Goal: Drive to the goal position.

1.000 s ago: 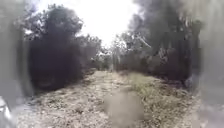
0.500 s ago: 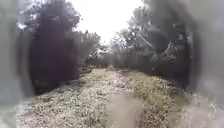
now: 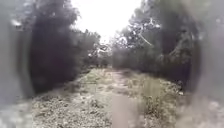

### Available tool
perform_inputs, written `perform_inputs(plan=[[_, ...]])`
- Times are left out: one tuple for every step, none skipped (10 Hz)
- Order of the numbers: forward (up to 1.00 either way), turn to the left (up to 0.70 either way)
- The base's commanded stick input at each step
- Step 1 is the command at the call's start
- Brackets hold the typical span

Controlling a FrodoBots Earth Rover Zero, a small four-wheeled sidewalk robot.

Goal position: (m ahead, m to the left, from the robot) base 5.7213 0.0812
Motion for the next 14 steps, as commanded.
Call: perform_inputs(plan=[[0.84,0.00],[0.84,0.00],[0.84,0.00],[0.84,0.00],[0.84,0.00],[0.84,0.00],[0.84,0.00],[0.84,0.00],[0.84,0.00],[0.84,0.00],[0.84,0.00],[0.84,0.00],[0.84,0.00],[0.85,0.00]])
